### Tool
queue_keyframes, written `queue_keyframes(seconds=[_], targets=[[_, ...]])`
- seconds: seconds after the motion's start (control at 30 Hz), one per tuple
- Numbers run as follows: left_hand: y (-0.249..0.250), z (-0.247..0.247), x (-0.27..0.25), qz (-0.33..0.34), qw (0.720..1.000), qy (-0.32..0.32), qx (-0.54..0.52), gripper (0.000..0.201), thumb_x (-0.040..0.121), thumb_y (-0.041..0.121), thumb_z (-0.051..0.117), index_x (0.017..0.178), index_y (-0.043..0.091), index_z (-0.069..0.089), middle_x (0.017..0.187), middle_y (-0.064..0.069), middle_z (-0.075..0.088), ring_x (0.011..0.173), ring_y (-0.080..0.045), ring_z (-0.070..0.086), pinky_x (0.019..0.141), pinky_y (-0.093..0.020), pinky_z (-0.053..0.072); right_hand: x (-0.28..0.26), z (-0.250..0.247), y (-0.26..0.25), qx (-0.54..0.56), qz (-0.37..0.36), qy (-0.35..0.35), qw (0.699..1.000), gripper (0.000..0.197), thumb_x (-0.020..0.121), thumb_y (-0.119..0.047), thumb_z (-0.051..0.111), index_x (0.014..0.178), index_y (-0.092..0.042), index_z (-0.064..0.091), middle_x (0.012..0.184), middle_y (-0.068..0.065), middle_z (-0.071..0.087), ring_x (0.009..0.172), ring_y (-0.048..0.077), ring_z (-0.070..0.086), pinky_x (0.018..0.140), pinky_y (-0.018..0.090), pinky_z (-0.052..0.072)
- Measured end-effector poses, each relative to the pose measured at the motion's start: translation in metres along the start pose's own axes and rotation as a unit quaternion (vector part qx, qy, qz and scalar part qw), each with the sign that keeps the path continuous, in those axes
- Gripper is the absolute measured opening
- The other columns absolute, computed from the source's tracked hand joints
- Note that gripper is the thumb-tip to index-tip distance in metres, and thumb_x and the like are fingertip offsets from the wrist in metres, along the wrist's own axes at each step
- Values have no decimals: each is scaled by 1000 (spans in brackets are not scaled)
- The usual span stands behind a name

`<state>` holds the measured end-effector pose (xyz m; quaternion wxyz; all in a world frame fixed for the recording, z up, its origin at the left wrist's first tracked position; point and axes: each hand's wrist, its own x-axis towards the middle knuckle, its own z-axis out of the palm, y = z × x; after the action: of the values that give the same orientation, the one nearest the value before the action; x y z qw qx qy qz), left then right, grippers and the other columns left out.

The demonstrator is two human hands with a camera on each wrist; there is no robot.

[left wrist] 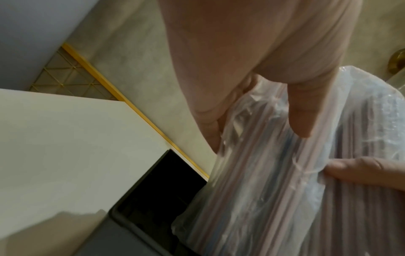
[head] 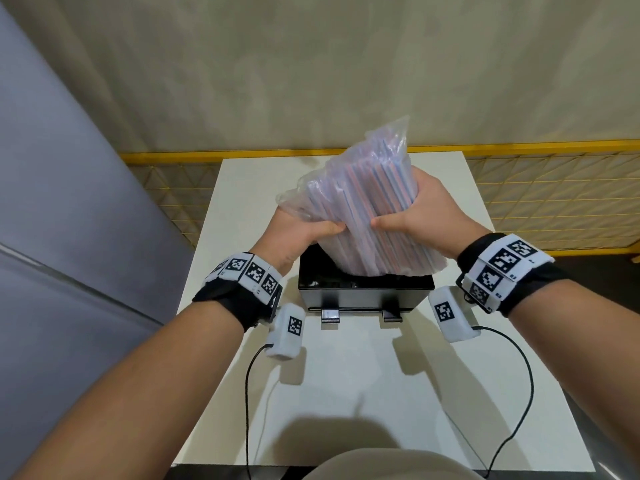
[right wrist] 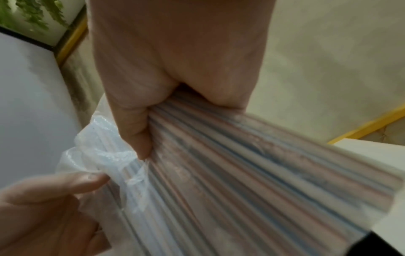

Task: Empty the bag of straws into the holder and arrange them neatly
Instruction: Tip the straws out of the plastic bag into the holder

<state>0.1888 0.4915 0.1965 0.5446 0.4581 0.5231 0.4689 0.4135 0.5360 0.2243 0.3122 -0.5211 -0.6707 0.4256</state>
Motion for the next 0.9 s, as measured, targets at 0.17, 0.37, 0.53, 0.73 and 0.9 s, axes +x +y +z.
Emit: queue_keyframes(seconds=[0.17,0.37,0.53,0.73,0.9], targets=[[-2,-8,4,-19,999,38,-25,56,65,7,91,117,5,70,117,-11,77,111,-27,73,103,-49,55,1,0,1,108,32,-1,994,58,67,1,90,118,-13,67,110,4,76,100,19,74,92,45,60],[-11,-11,2,-21,999,10,-36,47,75,-1,87,118,11,72,120,-15,75,113,-29,72,102,-53,55,7,2,-2,18,20,-31,999,59,66,-4,90,117,-14,63,108,3,72,97,16,71,86,38,59],[-15,-11,4,-53,997,29,-47,65,67,11,92,126,11,66,120,-7,76,112,-23,73,100,-44,57,15,0,1,46,66,-39,996,50,69,2,85,114,-10,67,109,8,74,99,24,73,87,42,60],[-20,-16,4,-72,993,48,-83,58,74,10,87,128,13,65,119,-5,77,112,-22,73,78,-27,60,19,4,-6,17,57,-34,998,45,73,3,82,114,-9,67,108,9,74,98,24,72,86,40,60],[-24,-20,4,-72,990,47,-113,66,67,17,88,129,14,67,122,-6,76,117,-24,71,100,-47,56,20,5,-13,-32,31,-57,997,44,74,-1,82,114,-10,65,105,9,71,95,22,69,81,36,58]])
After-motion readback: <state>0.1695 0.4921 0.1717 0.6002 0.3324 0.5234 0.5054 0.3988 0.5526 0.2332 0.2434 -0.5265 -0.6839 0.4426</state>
